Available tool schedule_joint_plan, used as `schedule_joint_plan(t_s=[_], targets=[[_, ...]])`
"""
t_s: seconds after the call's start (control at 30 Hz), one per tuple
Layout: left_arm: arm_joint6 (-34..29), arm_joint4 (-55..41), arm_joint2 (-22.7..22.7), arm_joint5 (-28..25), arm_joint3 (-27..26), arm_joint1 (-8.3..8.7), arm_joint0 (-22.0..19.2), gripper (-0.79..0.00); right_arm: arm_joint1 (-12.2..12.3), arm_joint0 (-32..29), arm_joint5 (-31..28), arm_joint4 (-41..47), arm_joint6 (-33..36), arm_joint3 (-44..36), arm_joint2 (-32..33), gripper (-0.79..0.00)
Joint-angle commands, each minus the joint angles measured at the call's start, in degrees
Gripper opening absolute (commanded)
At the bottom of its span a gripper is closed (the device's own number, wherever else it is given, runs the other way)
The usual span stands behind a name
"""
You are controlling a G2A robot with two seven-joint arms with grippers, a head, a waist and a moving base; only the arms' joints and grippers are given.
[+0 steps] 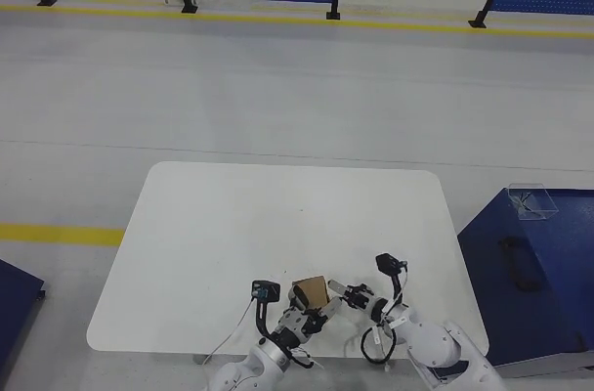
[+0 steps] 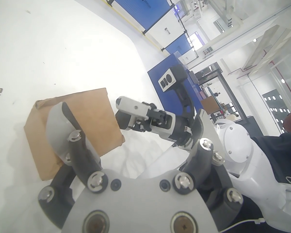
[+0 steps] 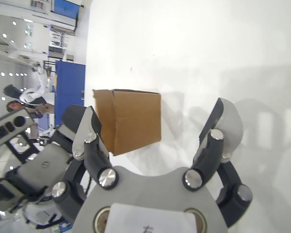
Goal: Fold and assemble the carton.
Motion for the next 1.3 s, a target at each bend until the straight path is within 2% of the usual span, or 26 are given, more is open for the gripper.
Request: schedule_joint_plan(t_s=[0.0, 0.3, 0.6, 0.8, 0.9, 0.97, 1.17, 1.27], targets=[[0.18, 0.08, -0.04, -0.11, -0.15, 0.04, 0.25, 0.000, -0.03, -0.30, -0.03, 0.72, 0.35, -0.55, 0.24, 0.000], [0.56, 0.24, -0.37, -0.65, -0.57, 0.22, 0.97, 0.000, -1.01, 1.72, 3.36, -4.23, -0.95, 1.70, -4.14, 0.000], [0.45, -0.15, -0.92, -1.27, -1.14, 0.43, 1.56, 0.000, -1.39, 2.32, 6.36, -6.30, -0.33, 2.24, -4.76, 0.000], [1.26, -0.45, -1.17, -2.24, -1.80, 0.56, 2.20, 0.000, -1.45, 1.57, 5.85, -3.97, 1.02, -0.16, -3.63, 0.000], [3.10, -0.36, -1.37, -3.09, -2.47, 0.62, 2.87, 0.000, -1.48, 1.44, 6.53, -3.58, 1.01, -1.08, -2.98, 0.000], [7.46, -2.47, -2.02, -3.77, -3.57, 0.49, 3.83, 0.000, -1.58, 1.64, 7.24, -3.70, 0.80, -1.08, -2.97, 0.000], [7.46, -2.47, -2.02, -3.77, -3.57, 0.49, 3.83, 0.000, -2.23, 2.11, 9.16, -0.55, -2.48, -0.03, -2.47, 0.000], [10.50, 3.16, -3.38, -4.15, -3.96, 0.84, 3.54, 0.000, -2.15, 2.13, 8.81, -0.04, -1.68, 0.40, -1.36, 0.000]])
